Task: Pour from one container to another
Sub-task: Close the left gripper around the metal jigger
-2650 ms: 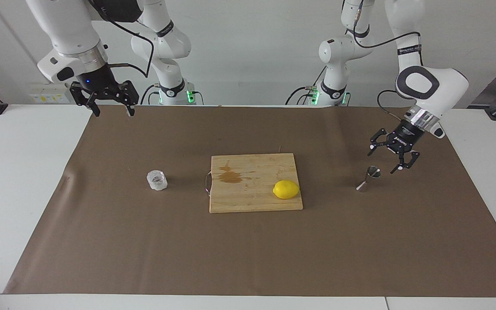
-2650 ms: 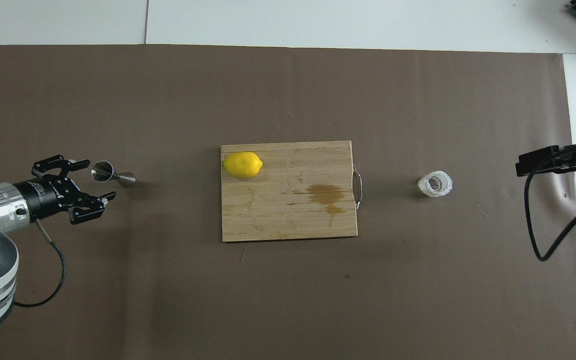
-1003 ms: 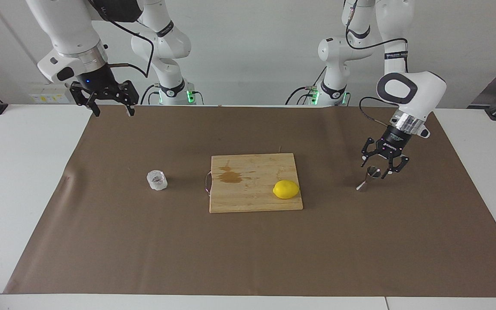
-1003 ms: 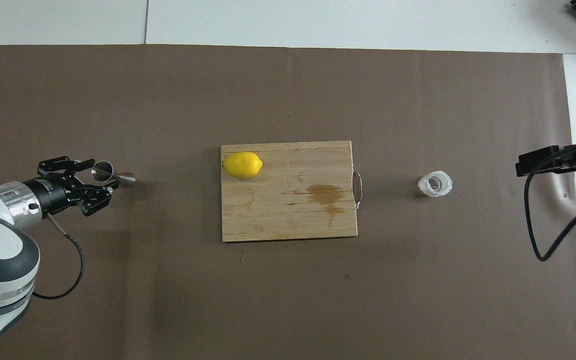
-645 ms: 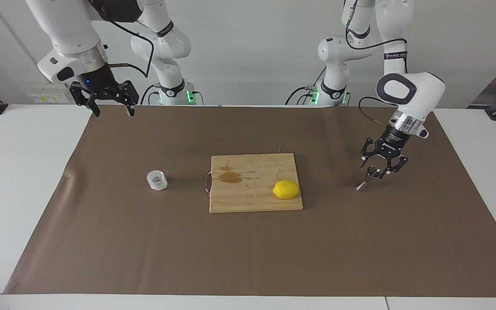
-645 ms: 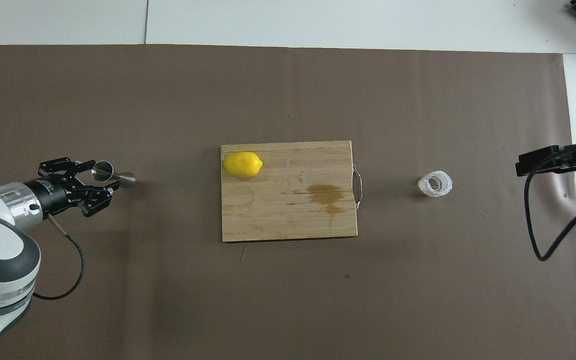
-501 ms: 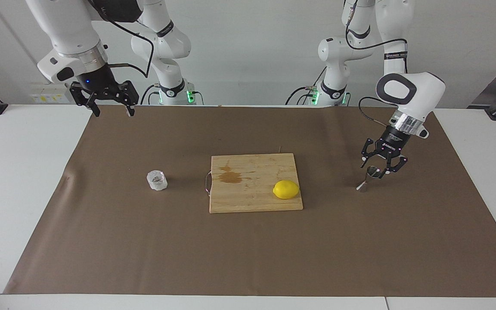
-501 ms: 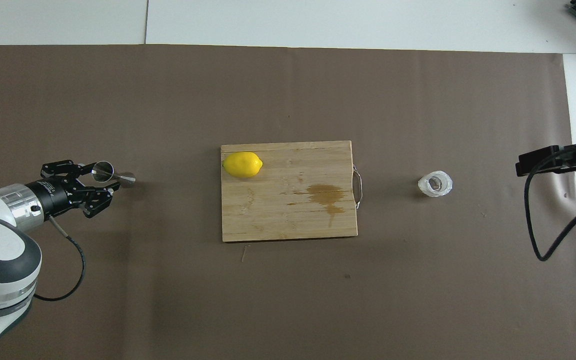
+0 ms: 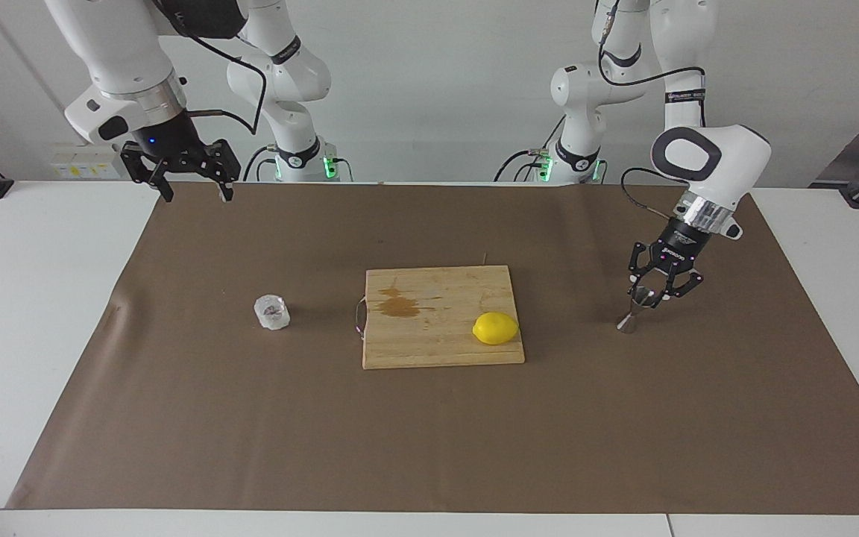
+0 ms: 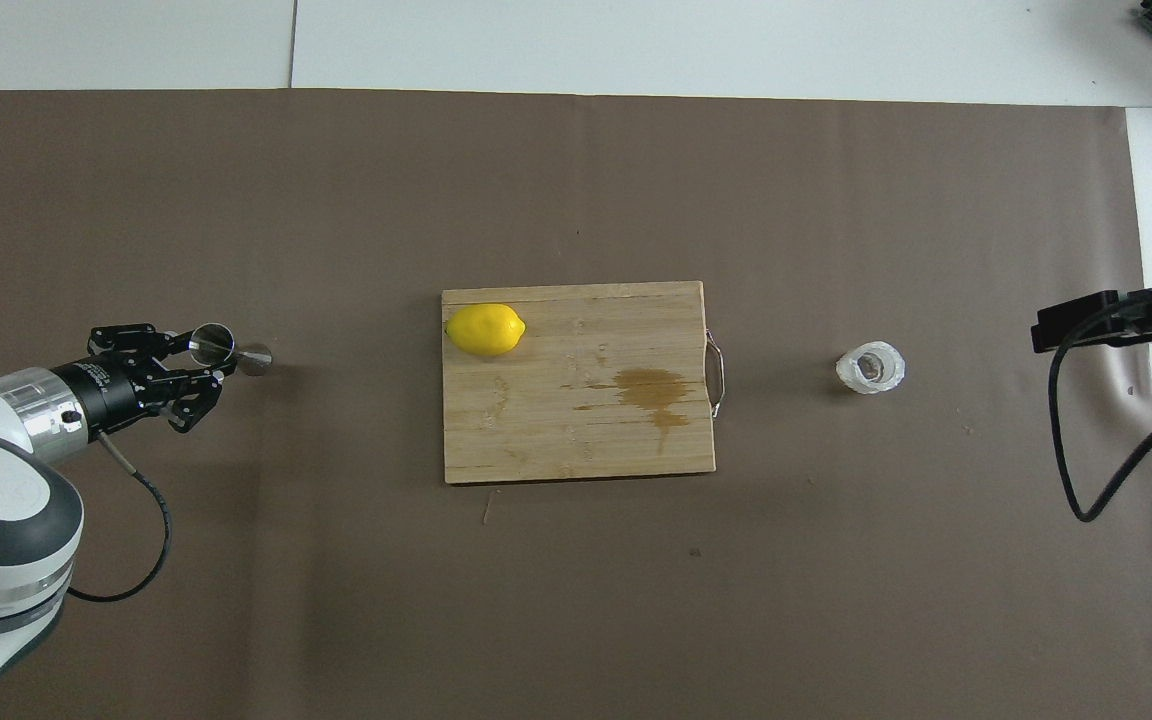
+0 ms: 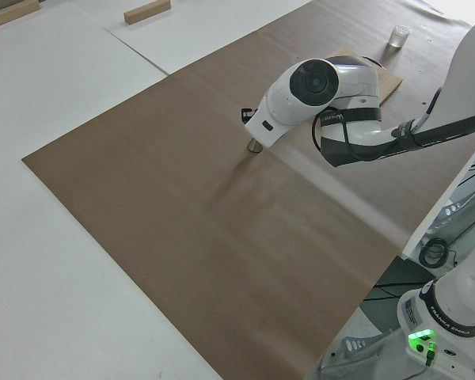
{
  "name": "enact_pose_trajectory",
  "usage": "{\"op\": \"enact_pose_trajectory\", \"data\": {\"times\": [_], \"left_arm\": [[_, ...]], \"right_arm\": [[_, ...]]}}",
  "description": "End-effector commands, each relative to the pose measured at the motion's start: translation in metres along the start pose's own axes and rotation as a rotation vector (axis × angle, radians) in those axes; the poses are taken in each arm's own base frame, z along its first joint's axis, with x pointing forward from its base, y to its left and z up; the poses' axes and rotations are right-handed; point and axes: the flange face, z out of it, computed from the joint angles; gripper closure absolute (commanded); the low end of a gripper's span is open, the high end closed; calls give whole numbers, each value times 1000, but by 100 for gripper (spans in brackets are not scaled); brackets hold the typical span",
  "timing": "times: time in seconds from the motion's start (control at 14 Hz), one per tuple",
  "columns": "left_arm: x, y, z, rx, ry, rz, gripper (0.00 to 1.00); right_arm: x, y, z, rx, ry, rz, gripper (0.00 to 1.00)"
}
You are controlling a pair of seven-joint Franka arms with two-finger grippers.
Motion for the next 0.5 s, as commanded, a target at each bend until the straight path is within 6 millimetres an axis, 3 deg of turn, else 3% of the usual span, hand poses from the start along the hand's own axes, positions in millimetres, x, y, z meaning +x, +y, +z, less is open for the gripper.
{"op": "enact_pose_trajectory", "data": {"times": [0.0, 0.21, 0.43], "left_arm": [[-4, 1, -4, 17, -19, -9, 100], [-14, 8, -10, 71, -47, -7, 100], [-46, 10, -23, 114, -92, 35, 100]], "right_arm": [[-6, 3, -3, 4, 0, -15, 0], [-6, 2, -3, 4, 1, -18, 0], [-6, 3, -3, 4, 1, -15, 0]]}}
